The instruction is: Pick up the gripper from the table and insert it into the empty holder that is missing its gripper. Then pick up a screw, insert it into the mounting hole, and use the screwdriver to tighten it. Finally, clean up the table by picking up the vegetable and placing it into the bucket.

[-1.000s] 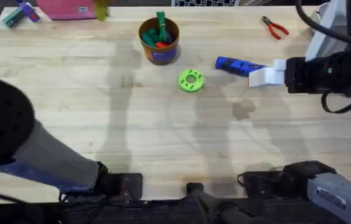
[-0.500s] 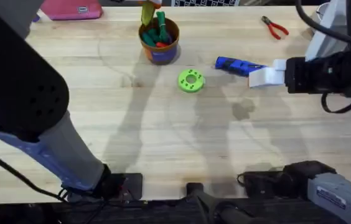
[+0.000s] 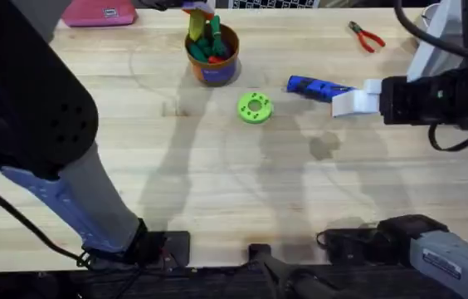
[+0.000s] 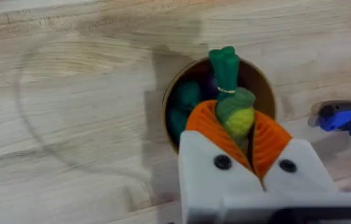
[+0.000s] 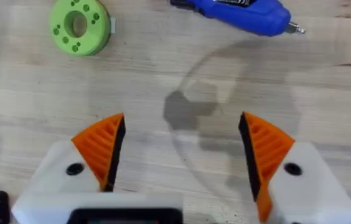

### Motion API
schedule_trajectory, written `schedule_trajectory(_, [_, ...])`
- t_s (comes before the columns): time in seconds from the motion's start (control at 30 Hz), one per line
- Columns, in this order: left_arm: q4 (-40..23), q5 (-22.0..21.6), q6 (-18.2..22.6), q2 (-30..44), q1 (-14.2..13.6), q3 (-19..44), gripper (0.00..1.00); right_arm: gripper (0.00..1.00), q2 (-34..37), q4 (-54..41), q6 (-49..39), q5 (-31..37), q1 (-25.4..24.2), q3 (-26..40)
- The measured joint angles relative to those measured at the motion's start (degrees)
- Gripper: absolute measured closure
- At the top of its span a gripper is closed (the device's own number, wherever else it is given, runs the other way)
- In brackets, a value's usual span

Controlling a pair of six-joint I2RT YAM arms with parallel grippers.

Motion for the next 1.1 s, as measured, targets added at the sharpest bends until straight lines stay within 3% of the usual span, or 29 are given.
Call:
schedule_trajectory(0.33, [-0.2,0.2,-0.1,2.8,0.0,-0.5,0.954,0.007,0.0,0.0,0.0,0.0,0.0,0.0])
schedule_trajectory(0.37, [-0.3,0.2,-0.1,3.0,0.0,-0.6,0.850,0.007,0.0,0.0,0.0,0.0,0.0,0.0])
schedule_trajectory(0.53, [-0.5,0.2,-0.4,3.2,0.0,-0.7,0.079,0.008,0.0,0.0,0.0,0.0,0.0,0.0])
schedule_trajectory(0.57, [-0.5,0.2,-0.6,3.2,0.0,-0.7,0.034,0.008,0.0,0.0,0.0,0.0,0.0,0.0])
schedule_trajectory(0.83, [-2.4,0.1,-0.6,1.9,0.0,-0.7,0.014,0.007,0.0,0.0,0.0,0.0,0.0,0.0])
schedule_trajectory(1.1, [-13.1,-3.1,0.3,-10.7,0.0,-0.7,0.015,0.007,0.0,-0.6,0.0,0.0,0.0,0.0])
